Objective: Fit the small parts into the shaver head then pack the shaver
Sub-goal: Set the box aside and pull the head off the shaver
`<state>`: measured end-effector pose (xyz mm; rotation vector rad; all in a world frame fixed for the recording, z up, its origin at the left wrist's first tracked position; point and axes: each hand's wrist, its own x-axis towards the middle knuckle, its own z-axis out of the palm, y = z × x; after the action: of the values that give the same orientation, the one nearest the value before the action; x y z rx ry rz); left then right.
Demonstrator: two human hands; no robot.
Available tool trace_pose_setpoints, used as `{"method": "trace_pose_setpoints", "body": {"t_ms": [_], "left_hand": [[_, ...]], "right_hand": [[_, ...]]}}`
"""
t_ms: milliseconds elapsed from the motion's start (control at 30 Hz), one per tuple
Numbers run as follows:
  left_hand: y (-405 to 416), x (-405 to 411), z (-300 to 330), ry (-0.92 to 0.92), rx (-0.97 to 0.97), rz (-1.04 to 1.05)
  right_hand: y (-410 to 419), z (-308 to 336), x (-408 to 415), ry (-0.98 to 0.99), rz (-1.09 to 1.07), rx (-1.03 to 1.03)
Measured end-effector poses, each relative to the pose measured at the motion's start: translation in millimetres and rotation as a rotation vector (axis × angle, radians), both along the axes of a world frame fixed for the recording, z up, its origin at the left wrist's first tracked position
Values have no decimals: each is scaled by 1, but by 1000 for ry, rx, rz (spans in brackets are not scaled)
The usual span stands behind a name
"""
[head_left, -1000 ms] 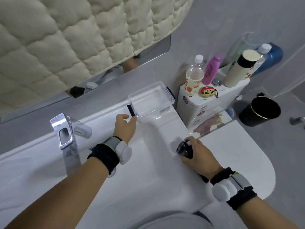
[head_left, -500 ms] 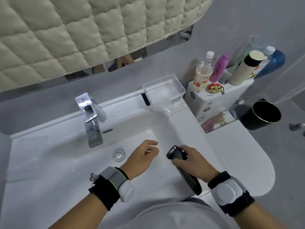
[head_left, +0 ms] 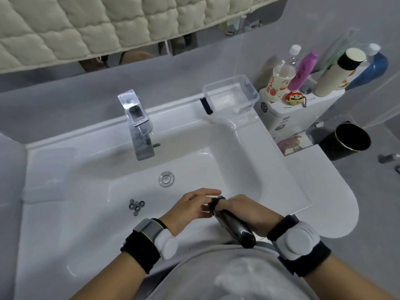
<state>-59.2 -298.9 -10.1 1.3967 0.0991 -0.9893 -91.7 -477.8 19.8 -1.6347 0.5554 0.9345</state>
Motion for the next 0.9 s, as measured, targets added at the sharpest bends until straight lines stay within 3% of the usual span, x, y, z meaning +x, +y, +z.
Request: {"method": "trace_pose_setpoints", "body": {"t_ms": [433,733,900], "left_hand": [[8,-13,-14,-55,37,-53],[9,-8,-17,49,3,18],[7,-9,-18,-76,60,-65]], "right_hand": [[12,3,-3,106,-16,34],[10,3,-5,84,-48,90],[4,4,-6,130,-75,201]]}}
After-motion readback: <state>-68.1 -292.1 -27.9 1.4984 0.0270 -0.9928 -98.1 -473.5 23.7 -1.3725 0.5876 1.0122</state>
